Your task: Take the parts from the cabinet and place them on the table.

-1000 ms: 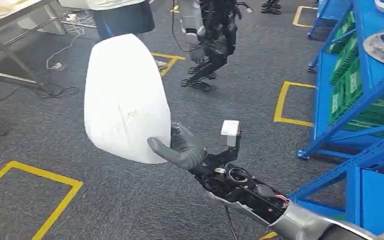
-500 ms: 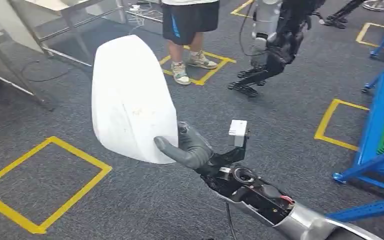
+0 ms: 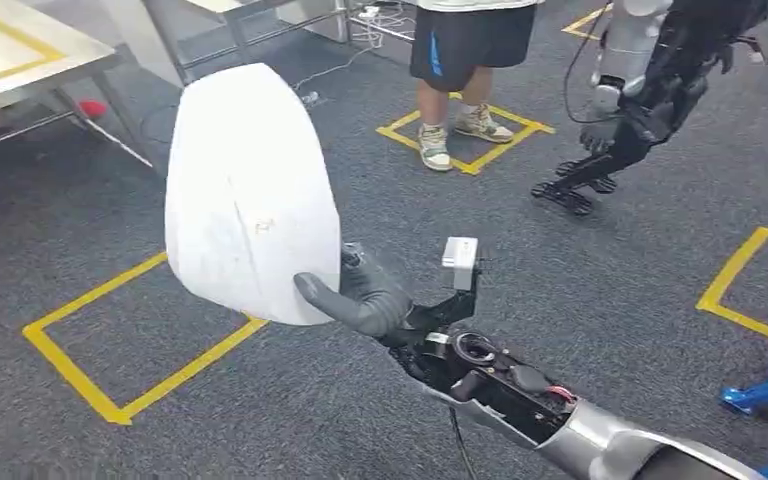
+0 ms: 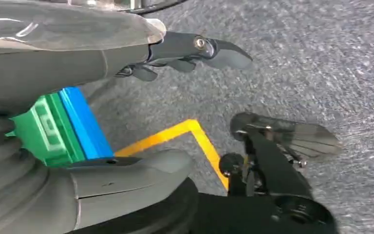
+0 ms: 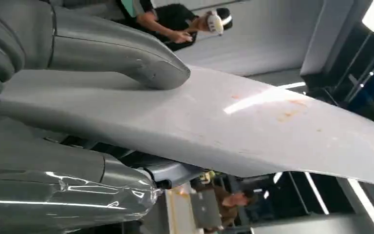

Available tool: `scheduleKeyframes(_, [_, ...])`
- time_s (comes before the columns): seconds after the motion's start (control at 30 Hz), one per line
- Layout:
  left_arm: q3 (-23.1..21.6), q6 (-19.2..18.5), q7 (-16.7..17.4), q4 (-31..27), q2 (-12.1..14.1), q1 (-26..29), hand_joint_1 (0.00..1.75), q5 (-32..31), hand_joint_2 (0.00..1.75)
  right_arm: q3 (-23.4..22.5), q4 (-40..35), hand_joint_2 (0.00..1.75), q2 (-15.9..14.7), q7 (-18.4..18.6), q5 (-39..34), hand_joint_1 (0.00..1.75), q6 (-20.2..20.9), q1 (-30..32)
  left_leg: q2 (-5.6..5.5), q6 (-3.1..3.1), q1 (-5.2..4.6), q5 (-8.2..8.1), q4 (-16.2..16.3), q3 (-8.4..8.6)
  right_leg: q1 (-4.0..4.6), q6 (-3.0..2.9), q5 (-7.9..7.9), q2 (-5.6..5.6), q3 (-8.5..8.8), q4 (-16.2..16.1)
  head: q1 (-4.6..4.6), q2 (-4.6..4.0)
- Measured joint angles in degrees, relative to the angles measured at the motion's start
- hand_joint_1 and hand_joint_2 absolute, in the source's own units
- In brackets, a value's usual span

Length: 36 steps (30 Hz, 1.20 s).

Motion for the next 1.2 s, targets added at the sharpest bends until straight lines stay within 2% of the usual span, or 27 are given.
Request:
scheduleKeyframes(0.07, [0.0,0.13,0.02,0.0,0.04,0.09,0.0,0.04,1.75,-0.02,0.09,1.75,0.0,0.0,0.0,1.75,0.0,-0.06,0.56,-0.13,0.11,4.01,-6.55,3.57,-0.1,0.17,-0.23,-1.75,0.12,0.04,-0.55,0.0])
scheduleKeyframes(0.1, [0.0,0.17,0.02,0.0,0.13,0.09,0.0,0.06,1.75,-0.02,0.09,1.75,0.0,0.02,0.0,1.75,-0.02,-0.07,1.79,-0.1,0.11,6.17,-11.88,6.5,-0.12,0.44,-0.42,-2.4,0.25,0.09,-0.78,0.0])
scheduleKeyframes(0.13, [0.0,0.17,0.02,0.0,0.13,0.0,0.0,0.13,1.75,-0.02,0.07,1.75,0.02,0.02,0.0,1.75,-0.09,-0.12,4.89,-0.01,-0.01,7.47,-16.33,9.16,0.13,0.79,-0.64,-2.93,0.42,0.25,-1.09,0.0])
scheduleKeyframes(0.17, [0.0,0.17,0.02,0.0,0.13,-0.29,0.0,0.13,1.75,-0.06,0.07,1.75,0.02,-0.04,0.0,1.75,-0.11,-0.2,5.86,0.34,-0.44,7.22,-18.12,9.85,0.74,1.22,-1.09,-3.49,0.15,0.62,-1.6,0.0])
scheduleKeyframes(0.2, [0.0,0.2,0.02,0.0,0.13,-0.34,0.0,0.17,1.75,-0.11,0.07,1.75,0.02,0.07,-0.04,1.75,-0.33,-0.32,4.49,1.25,-0.33,7.3,-17.98,9.64,0.74,1.41,-1.21,-3.98,0.37,0.5,-0.81,0.0])
scheduleKeyframes(0.23, [0.0,0.17,0.02,0.0,0.13,-0.26,0.0,0.24,1.75,-0.11,0.07,1.75,0.04,0.02,-0.07,1.75,-0.35,-0.38,3.95,1.52,-0.48,7.16,-17.92,9.56,0.91,1.68,-1.38,-4.72,0.67,0.46,-0.26,0.0])
scheduleKeyframes(0.3, [0.0,0.2,0.09,0.0,0.13,0.01,0.0,0.39,1.75,-0.09,0.04,1.75,0.04,-0.02,-0.07,1.75,-0.46,-0.47,2.51,2.35,-0.41,7.17,-18.01,9.6,0.57,2.28,-1.78,-5.93,1.16,0.43,-0.35,0.0])
scheduleKeyframes(0.37, [0.0,0.24,0.15,0.0,0.11,0.21,0.0,0.52,1.75,-0.15,0.02,1.75,0.04,-0.09,-0.09,1.75,-0.61,-0.59,1.48,3.08,-0.14,7.24,-18.15,9.79,0.13,2.76,-5.05,-0.46,-0.52,4.58,0.26,0.0])
scheduleKeyframes(0.4, [0.0,0.24,0.15,0.0,0.15,0.09,0.0,0.52,1.75,-0.15,0.02,1.75,0.04,-0.07,-0.09,1.75,-0.61,-0.58,0.85,3.36,-0.15,7.26,-18.15,9.77,0.19,2.71,-7.63,1.09,-2.71,9.73,0.79,0.0])
scheduleKeyframes(0.47, [0.0,0.24,0.15,0.0,0.13,0.01,0.0,0.52,1.75,-0.22,0.09,1.75,0.02,0.0,-0.22,1.75,-0.92,-0.22,-0.82,3.51,-0.4,7.22,-18.12,9.77,0.27,2.63,-11.14,2.11,-7.21,19.32,1.64,0.0])
scheduleKeyframes(0.5, [0.0,0.24,0.15,0.0,0.13,0.05,0.0,0.52,1.75,-0.2,0.11,1.75,0.02,0.0,-0.24,1.75,-0.94,-0.01,-1.71,3.53,-0.48,7.21,-18.1,9.83,0.32,2.51,-10.85,2.19,-8.25,20.84,1.75,0.0])
scheduleKeyframes(0.53, [0.0,0.24,0.15,0.0,0.13,0.09,0.0,0.52,1.75,-0.17,0.13,1.75,0.02,0.0,-0.24,1.75,-0.94,0.02,-2.62,3.53,-0.51,7.2,-18.09,9.92,0.35,2.3,-9.25,2.24,-7.84,19.4,1.81,0.0])
scheduleKeyframes(0.6, [0.0,0.24,0.15,0.0,0.11,0.09,0.0,0.52,1.75,-0.2,0.13,1.75,0.02,0.0,-0.24,1.75,-0.96,-0.04,-4.63,3.45,-0.53,7.15,-18.07,10.39,0.34,1.7,-3.0,3.27,-3.77,9.45,2.16,0.0])
scheduleKeyframes(0.63, [0.0,0.24,0.15,0.0,0.09,0.1,0.0,0.52,1.75,-0.2,0.13,1.75,0.02,0.0,-0.24,1.75,-0.94,-0.05,-5.39,3.37,-0.49,7.1,-18.1,10.52,0.34,1.38,-0.3,5.48,-1.81,4.46,2.43,0.0])
scheduleKeyframes(0.67, [0.0,0.24,0.13,0.02,-0.02,-0.02,0.0,0.52,1.75,-0.22,0.15,1.75,0.02,-0.02,-0.24,1.75,-0.94,0.02,-6.01,3.16,-0.69,7.15,-17.96,10.33,0.25,1.09,-0.67,8.05,-1.23,3.0,2.25,0.0])
scheduleKeyframes(0.73, [0.0,0.24,0.13,0.02,0.02,-0.11,0.0,0.52,1.75,-0.24,0.13,1.75,0.02,0.07,-0.28,1.75,-0.96,-0.06,-7.33,2.52,-0.27,7.48,-17.83,9.47,0.39,1.16,-1.18,7.01,-0.52,1.49,2.47,0.0])
scheduleKeyframes(0.8, [0.0,0.24,0.13,0.02,0.04,0.46,0.0,0.52,1.75,-0.22,0.13,1.75,0.04,0.09,-0.33,1.75,-0.96,-0.17,-8.88,1.5,-0.31,8.02,-18.3,9.17,0.29,0.54,-0.8,5.87,-0.1,0.95,2.34,0.0])
scheduleKeyframes(0.83, [0.0,0.28,0.13,0.07,0.18,0.56,0.0,0.54,1.75,-0.22,0.15,1.75,0.11,0.13,-0.37,1.75,-1.0,-0.24,-7.51,1.53,-0.2,7.44,-17.57,8.92,-0.19,0.38,-0.31,4.75,0.25,0.39,2.14,0.0])
scheduleKeyframes(0.87, [0.0,0.28,0.13,0.07,0.02,0.53,0.0,0.52,1.75,-0.2,0.15,1.75,0.13,0.2,-0.46,1.75,-1.05,-0.15,-3.73,1.29,-0.72,5.81,-15.16,7.65,-0.15,0.12,-0.18,4.19,0.35,0.13,1.57,0.0])
scheduleKeyframes(0.9, [0.0,0.28,0.13,0.07,-0.06,0.34,0.0,0.52,1.75,-0.22,0.13,1.75,0.11,0.15,-0.5,1.75,-1.05,-0.18,-1.77,1.02,-0.55,3.45,-10.73,5.23,-0.03,-0.07,-0.19,3.25,0.31,0.11,0.68,0.0])
scheduleKeyframes(0.97, [0.0,0.28,0.13,0.07,-0.07,0.21,0.0,0.52,1.75,-0.17,0.2,1.75,0.11,0.24,-0.68,1.75,-1.4,0.14,-0.24,0.61,-0.32,-0.15,-1.02,0.21,0.19,-0.19,-0.32,1.18,0.27,0.12,0.33,0.0])
scheduleKeyframes(1.0, [0.0,0.28,0.13,0.07,-0.11,0.21,0.0,0.52,1.75,-0.13,0.22,1.75,0.11,0.24,-0.72,1.75,-1.51,0.19,-0.01,0.45,-0.23,-0.28,1.07,-0.97,0.19,-0.21,-0.39,0.35,0.27,0.12,0.04,0.0])
scheduleKeyframes(1.03, [0.0,0.28,0.13,0.07,-0.17,0.25,0.0,0.52,1.75,-0.11,0.22,1.75,0.11,0.24,-0.74,1.75,-1.55,0.18,0.1,0.33,-0.07,0.85,0.29,-0.67,0.19,-0.17,-0.47,-0.45,0.32,0.12,-0.26,0.0])
scheduleKeyframes(1.1, [0.0,0.26,0.11,0.07,-0.02,0.33,0.0,0.42,1.75,-0.11,0.22,1.75,0.11,0.26,-0.74,1.75,-1.66,0.17,1.0,0.39,0.09,5.66,-9.17,4.38,0.14,0.17,-0.77,-2.01,0.6,0.12,-0.81,0.0])
scheduleKeyframes(1.13, [0.0,0.24,0.04,0.07,0.07,0.28,0.0,0.35,1.75,-0.11,0.15,1.75,0.11,0.24,-0.77,1.75,-1.75,0.15,2.91,0.49,0.03,7.61,-14.67,7.57,0.15,0.52,-1.01,-2.6,0.85,0.17,-1.01,0.0])
scheduleKeyframes(1.17, [0.0,0.15,-0.02,0.07,0.0,0.11,0.0,0.24,1.75,-0.13,0.13,1.75,0.11,0.24,-0.81,1.75,-1.77,0.12,6.1,0.71,-0.4,7.43,-17.94,9.27,0.66,0.9,-1.32,-3.18,0.87,0.22,-1.26,0.0])
scheduleKeyframes(1.2, [0.0,0.15,-0.02,0.07,0.02,-0.05,0.0,0.11,1.75,-0.17,0.09,1.75,0.09,0.24,-0.85,1.75,-1.88,0.09,4.87,1.46,-0.48,7.67,-18.07,9.3,0.88,1.15,-1.65,-3.54,0.85,0.31,-1.36,0.0])
